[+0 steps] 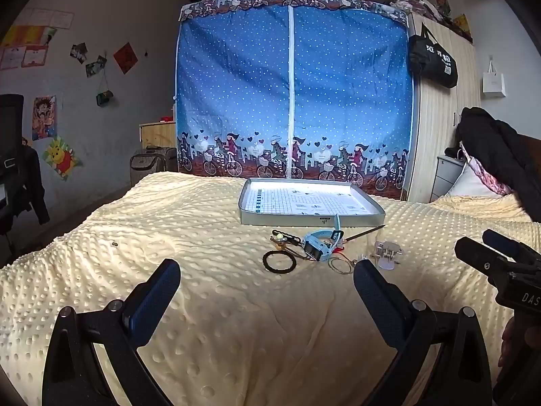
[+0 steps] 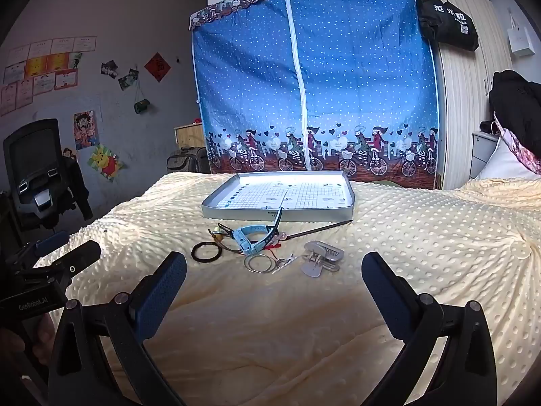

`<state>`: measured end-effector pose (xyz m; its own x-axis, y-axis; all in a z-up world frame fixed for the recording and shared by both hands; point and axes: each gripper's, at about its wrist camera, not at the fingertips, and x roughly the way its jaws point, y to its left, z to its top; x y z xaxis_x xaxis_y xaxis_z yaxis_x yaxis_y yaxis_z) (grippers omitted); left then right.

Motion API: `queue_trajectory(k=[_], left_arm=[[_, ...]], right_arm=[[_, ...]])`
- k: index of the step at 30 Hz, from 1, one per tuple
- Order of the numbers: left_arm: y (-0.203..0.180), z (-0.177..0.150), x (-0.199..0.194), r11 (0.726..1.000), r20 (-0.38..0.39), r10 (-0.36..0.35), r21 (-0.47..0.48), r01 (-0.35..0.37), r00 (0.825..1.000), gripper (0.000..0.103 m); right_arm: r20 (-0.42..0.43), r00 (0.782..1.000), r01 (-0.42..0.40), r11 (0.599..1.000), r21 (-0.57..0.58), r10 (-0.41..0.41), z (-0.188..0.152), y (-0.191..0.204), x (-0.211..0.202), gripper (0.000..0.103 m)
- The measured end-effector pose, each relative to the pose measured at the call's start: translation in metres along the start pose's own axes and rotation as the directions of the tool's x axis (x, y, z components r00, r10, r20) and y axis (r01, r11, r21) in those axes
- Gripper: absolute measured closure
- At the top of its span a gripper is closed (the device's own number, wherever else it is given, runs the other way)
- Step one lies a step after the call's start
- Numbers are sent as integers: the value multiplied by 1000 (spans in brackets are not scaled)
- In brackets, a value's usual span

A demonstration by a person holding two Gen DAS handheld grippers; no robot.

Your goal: Organize jewelry

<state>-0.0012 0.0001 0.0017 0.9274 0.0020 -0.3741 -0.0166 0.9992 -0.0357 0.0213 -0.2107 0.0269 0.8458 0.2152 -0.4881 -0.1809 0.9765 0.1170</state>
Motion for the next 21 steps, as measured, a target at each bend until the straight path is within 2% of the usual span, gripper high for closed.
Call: queue_trajectory(k=[21], left_arm=[[0,1,-1,1000,4,1,2,-1,1000,0]], right_arm=[[-4,1000,0,1000,2,0,0,-1,2,1]])
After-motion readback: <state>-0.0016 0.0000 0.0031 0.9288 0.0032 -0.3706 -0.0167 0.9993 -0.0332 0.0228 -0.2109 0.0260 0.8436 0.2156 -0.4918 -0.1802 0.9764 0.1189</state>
